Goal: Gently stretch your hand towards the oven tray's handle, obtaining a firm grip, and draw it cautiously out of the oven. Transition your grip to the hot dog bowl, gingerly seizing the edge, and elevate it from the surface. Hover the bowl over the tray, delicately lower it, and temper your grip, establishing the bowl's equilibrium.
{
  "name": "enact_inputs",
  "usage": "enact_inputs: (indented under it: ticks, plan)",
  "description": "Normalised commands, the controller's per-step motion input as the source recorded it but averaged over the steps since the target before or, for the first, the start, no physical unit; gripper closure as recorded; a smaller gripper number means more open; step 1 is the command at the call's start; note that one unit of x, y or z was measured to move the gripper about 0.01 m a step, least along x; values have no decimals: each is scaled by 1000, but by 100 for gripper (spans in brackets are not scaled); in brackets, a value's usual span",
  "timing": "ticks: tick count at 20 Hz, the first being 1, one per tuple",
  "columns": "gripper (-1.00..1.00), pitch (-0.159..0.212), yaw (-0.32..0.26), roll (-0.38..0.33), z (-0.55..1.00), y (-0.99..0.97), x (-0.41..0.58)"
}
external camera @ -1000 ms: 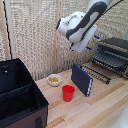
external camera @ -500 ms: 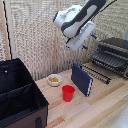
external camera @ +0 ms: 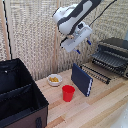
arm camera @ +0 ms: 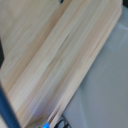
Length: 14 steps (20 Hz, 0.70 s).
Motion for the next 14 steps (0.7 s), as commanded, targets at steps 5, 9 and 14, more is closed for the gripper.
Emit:
enact_inputs:
  ticks: [5,9,14]
  plan:
    - [-100,-47,-180,345,0,236,138]
    - [-100,-85,-152,319,7,310,162]
    - [-100,-126,-112,281,69,439,198]
